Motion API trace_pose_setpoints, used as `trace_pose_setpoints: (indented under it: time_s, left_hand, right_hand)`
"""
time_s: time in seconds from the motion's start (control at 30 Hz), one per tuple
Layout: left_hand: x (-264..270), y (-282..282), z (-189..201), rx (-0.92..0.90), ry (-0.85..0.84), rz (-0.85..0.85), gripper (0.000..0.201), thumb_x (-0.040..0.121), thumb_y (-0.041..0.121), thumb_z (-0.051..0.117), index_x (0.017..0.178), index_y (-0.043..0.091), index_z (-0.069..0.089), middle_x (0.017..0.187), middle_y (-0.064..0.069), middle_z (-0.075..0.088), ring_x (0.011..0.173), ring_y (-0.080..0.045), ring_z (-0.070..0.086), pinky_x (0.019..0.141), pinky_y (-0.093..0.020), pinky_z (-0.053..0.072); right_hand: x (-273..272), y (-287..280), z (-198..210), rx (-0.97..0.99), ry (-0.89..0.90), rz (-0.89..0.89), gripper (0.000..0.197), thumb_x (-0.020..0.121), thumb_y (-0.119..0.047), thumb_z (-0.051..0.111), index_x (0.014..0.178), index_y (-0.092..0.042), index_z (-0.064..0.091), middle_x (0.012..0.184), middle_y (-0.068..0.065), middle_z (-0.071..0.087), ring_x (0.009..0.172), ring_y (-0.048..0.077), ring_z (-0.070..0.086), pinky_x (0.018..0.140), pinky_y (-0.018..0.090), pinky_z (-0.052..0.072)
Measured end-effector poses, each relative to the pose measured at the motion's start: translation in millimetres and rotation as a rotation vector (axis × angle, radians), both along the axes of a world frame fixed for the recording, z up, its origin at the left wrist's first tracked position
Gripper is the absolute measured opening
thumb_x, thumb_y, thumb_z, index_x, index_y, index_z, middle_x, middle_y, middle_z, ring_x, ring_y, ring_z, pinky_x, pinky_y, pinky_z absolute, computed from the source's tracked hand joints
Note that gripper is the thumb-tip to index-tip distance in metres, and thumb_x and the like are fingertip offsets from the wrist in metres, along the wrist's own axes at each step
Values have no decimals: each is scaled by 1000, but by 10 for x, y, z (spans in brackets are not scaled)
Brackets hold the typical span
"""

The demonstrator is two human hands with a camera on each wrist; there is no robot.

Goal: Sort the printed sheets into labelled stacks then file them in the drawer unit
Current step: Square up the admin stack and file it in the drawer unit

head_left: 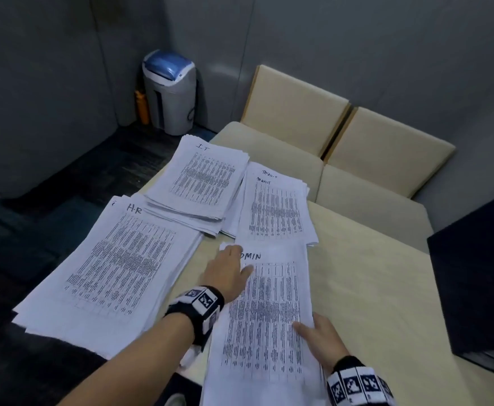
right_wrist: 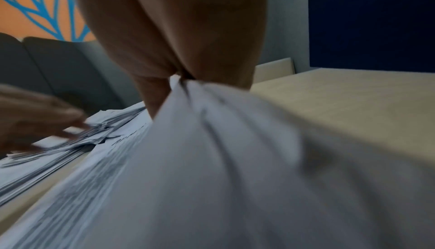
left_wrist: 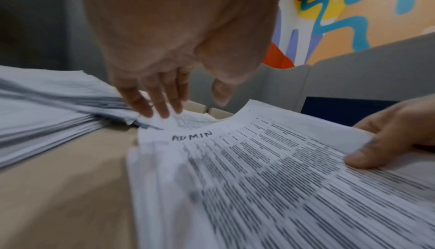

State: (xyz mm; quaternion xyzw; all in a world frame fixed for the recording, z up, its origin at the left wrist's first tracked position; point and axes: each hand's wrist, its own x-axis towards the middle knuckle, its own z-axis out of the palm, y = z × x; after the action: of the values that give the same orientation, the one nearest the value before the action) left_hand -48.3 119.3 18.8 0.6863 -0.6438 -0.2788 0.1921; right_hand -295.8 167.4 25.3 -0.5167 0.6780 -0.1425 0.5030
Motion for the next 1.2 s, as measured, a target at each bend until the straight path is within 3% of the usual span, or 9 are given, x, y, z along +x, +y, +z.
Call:
trace_pose_setpoints:
  time_s: [0.17,0.3,0.43,0.57,0.77,0.83,0.9,1.03,1.2]
  left_hand:
    - [-275,-615,309,132,289,-104,68,102,59,20,155,17,25,159,-6,33,142,-24,39,115,-39,29]
    - [-307,-918,203,426,265,-130,97,83,82,-4,158,24,17,164,-4,20,146,-28,32,120,-47,19]
    - [-268,-944,-51,504,175,-47,132,62,98,-12,155,14,30,159,-13,32,142,-31,39,118,-48,26]
    - [-537,-676,199,250,331,172,97,83,87,17,141,14,44,141,-12,54,126,-29,52,106,-42,37]
    - [-1434,-281,832,297,863,-164,95,64,62,83,138,16,45,131,0,63,113,-10,64,100,-32,51]
    - [-1769,-247,1102,221,943,-199,47,77,31,83,115,22,57,100,5,73,88,-2,71,81,-21,58]
    - [-2081,-238,1314,107,1013,-172,29,83,12,77,104,20,59,90,5,72,78,-3,71,65,-15,56]
    - [-2607,-256,1382,-81,1064,-144,37,84,14,78,116,1,64,106,-10,75,98,-25,73,81,-38,61]
    - [-3010,-178,1295,-216,1031,-7,48,74,16,86,113,7,60,105,-7,73,93,-19,73,76,-33,61]
  right_hand:
    - [-127,-9,5,-31,-70,49,26,98,-19,64,123,-15,67,115,-3,76,108,16,71,104,44,52]
    - [-374,20,128,-10,-93,49,34,84,-34,65,112,-16,71,103,6,78,97,29,74,93,52,57]
    - [-910,79,476,-10,-112,-75,20,98,-17,63,117,-16,71,104,8,79,99,33,74,91,52,58]
    - [-1327,181,924,-182,-181,-289,21,95,-14,65,116,-16,69,106,3,79,100,17,75,93,36,53]
    - [-1616,280,1244,-401,-458,-507,41,88,-15,64,129,-6,62,119,15,74,112,32,70,96,41,58]
    - [-1714,293,1312,-487,-490,-500,43,92,-12,63,134,-7,58,126,12,71,119,29,67,103,42,54]
    - [-1852,250,1297,-578,-435,-551,31,94,-11,66,125,-11,64,120,5,75,116,23,69,98,35,56]
    - [-2197,91,1137,-636,-251,-648,57,79,-55,80,109,-9,64,112,18,72,106,34,70,97,55,55]
    - [-2679,112,1119,-682,-334,-545,44,84,-19,81,124,-19,61,116,-1,74,108,13,70,96,37,56]
